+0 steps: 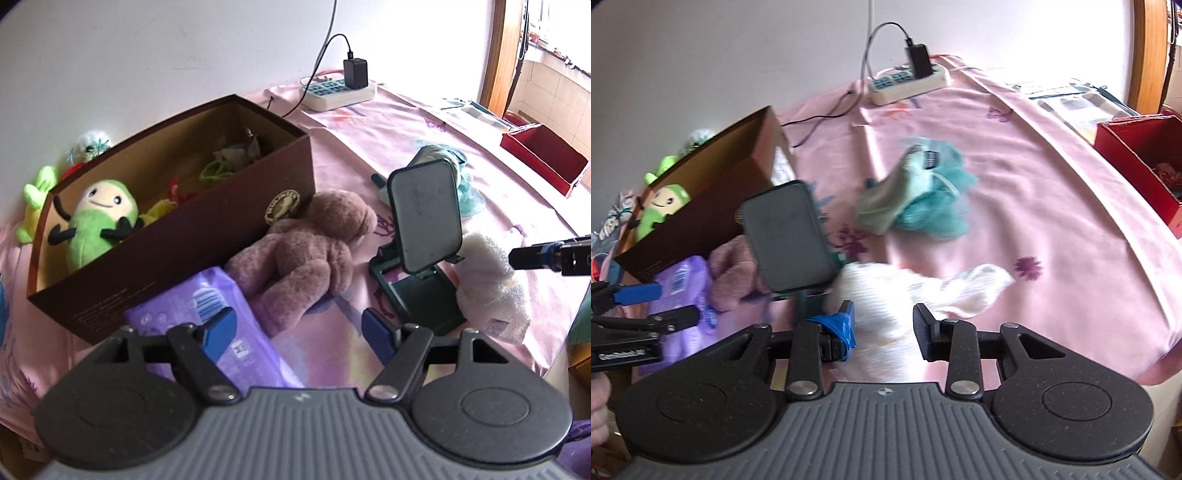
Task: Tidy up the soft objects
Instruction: 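Grasp the white mesh towel with the right tool while the left tool grasps the brown teddy bear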
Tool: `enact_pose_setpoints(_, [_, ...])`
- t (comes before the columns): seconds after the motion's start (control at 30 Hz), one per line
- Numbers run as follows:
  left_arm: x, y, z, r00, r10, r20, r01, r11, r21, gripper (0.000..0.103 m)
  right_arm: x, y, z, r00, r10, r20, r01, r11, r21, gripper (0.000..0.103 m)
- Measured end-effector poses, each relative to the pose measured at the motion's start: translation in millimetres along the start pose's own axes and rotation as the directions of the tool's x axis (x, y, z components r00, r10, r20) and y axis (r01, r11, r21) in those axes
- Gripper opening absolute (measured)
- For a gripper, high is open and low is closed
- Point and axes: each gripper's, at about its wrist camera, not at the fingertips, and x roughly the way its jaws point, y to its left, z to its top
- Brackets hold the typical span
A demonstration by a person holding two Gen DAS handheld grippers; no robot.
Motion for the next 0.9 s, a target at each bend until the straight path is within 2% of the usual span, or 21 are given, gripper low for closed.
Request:
enact_pose_setpoints(0.17, [7, -13, 6, 1.0, -0.012, -0.006, 0.012, 0.999, 0.04, 0.075, 5, -25, 15, 0.994, 0.079, -0.08, -0.078, 0.997, 0.006, 0.017])
enact_pose_setpoints(0.27, [13, -18, 8, 1.0, -0.025, -0.019, 0.025, 0.999, 0.047, 0.075, 13, -34, 20, 0.97, 0.186, -0.159, -0.182, 0.983, 0.036, 0.018])
enact_pose_setpoints(0.37, [18, -22, 8, 1.0, -0.017, -0.023, 0.019, 0.997, 0.07, 0.075, 23, -33, 21, 0.953, 0.22, -0.207, -0.22, 0.975, 0.024, 0.018])
enact_pose_setpoints(0.5, [29, -23, 11, 0.999, -0.01, -0.037, 0.014, 0.993, 0.114, 0.075, 34, -33, 20, 0.94, 0.253, -0.227, -0.252, 0.967, 0.031, 0.019])
enact_pose_setpoints(0.7, [49, -21, 24, 0.999, 0.006, -0.046, 0.002, 0.983, 0.186, 0.075, 48, -26, 21, 0.94, 0.24, -0.241, -0.252, 0.968, -0.021, 0.023])
enact_pose_setpoints(0.9, [72, -21, 34, 0.999, -0.002, -0.044, 0.015, 0.956, 0.294, 0.075, 57, -31, 20, 0.927, 0.261, -0.27, -0.278, 0.96, -0.026, 0.026])
